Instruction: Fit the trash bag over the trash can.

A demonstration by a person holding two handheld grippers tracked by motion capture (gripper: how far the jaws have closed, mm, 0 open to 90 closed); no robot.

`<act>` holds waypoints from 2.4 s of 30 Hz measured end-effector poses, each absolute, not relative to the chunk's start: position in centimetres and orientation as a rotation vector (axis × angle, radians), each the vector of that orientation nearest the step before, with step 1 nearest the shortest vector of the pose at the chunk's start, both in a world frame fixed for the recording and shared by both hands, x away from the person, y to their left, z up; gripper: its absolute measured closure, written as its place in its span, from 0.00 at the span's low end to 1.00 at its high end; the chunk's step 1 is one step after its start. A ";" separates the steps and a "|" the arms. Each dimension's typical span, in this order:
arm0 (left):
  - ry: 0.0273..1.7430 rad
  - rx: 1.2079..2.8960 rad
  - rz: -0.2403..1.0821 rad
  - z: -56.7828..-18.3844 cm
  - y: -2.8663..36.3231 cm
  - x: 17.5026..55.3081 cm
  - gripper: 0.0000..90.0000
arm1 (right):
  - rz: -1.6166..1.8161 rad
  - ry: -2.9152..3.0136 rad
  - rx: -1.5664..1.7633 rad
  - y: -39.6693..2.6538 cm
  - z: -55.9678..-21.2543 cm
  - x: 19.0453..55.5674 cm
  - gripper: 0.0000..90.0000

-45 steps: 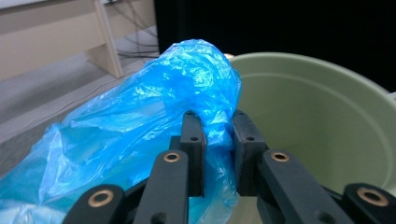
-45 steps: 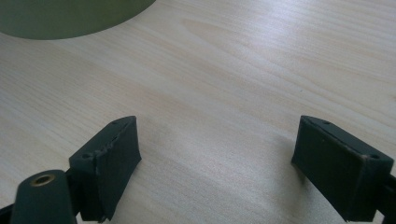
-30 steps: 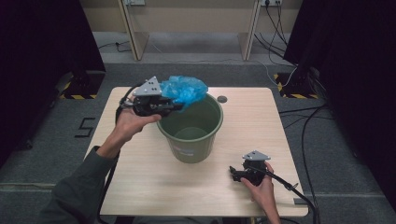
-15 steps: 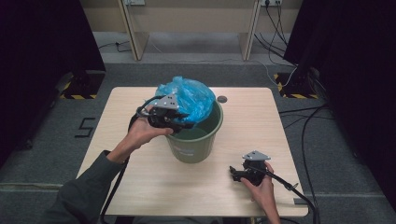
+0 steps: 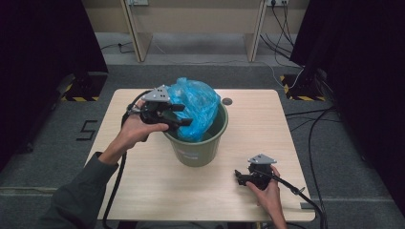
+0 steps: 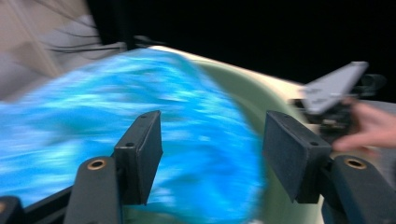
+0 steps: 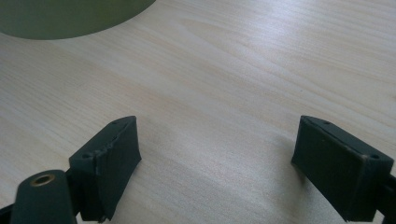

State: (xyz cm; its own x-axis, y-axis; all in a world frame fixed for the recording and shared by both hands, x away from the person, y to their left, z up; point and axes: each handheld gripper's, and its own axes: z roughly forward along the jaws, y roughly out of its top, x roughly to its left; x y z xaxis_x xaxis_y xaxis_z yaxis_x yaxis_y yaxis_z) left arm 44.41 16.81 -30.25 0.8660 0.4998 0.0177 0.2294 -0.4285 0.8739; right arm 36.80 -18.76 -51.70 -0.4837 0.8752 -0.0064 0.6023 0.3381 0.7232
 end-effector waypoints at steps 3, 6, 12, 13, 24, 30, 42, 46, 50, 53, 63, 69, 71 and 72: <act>0.645 2.016 0.427 -30.4 17.9 46.5 0.38 | 0.941 2.213 1.301 -18.8 -51.7 36.8 0.16; 0.722 2.023 0.465 -30.9 18.6 48.5 0.38 | 0.942 2.213 1.301 -18.8 -51.7 36.8 0.16; 0.851 2.039 0.476 -32.8 19.2 51.5 0.34 | 0.942 2.213 1.301 -18.8 -51.7 36.8 0.16; 0.867 2.043 0.469 -33.2 19.3 51.9 0.34 | 0.941 2.212 1.301 -18.8 -51.7 36.8 0.16; 0.814 2.022 0.485 -33.9 19.2 52.7 0.77 | 0.941 2.213 1.300 -18.8 -51.7 36.8 0.16; 0.724 1.982 0.553 -32.5 18.7 51.1 0.91 | 0.942 2.213 1.301 -18.8 -51.7 36.8 0.16; 0.535 2.003 0.512 -32.7 17.7 46.0 0.91 | 0.972 2.185 1.322 -19.3 -50.9 37.1 0.22; 0.517 2.023 0.471 -33.6 17.4 45.3 0.91 | 1.024 2.135 1.299 -19.7 -48.8 37.3 0.22; 0.510 2.051 0.447 -34.2 17.3 44.9 0.90 | 1.066 2.078 1.272 -20.0 -45.7 38.0 0.23; 0.505 2.061 0.402 -34.3 17.6 44.6 0.86 | 1.082 2.061 1.242 -19.9 -43.6 38.6 0.23; 0.669 1.956 0.408 -32.0 20.1 45.1 0.29 | 1.097 2.075 1.221 -19.6 -40.0 41.2 0.23; 0.825 1.932 0.409 -31.8 19.9 49.0 0.21 | 1.123 2.079 1.210 -19.3 -38.4 42.3 0.24; 0.850 1.947 0.417 -32.2 19.5 49.9 0.21 | 1.122 2.075 1.207 -19.2 -37.9 42.7 0.24; 0.862 1.964 0.424 -32.5 19.2 50.4 0.21 | 1.128 2.074 1.209 -19.1 -37.6 42.8 0.24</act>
